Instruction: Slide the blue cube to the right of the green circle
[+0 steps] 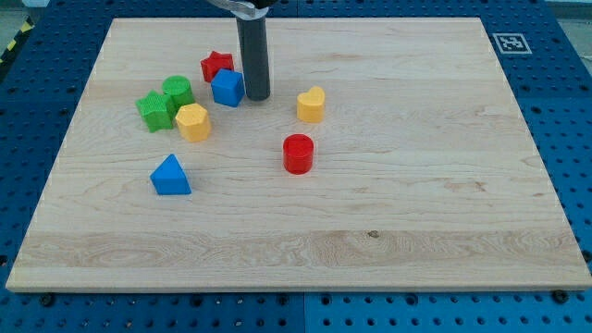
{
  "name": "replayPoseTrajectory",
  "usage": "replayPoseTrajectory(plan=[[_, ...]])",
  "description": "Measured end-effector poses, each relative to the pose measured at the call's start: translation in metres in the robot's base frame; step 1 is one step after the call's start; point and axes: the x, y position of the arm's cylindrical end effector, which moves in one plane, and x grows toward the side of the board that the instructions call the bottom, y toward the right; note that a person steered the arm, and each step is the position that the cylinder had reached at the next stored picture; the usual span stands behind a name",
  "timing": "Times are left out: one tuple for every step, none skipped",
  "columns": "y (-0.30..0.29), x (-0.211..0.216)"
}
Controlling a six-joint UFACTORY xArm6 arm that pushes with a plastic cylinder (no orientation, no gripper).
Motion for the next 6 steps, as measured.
replayPoseTrajectory(plan=[[0.0,0.0],[-0.002,0.0],[-0.013,0.0],[-0.027,0.0],[-0.025,0.005],[-0.016,0.016]])
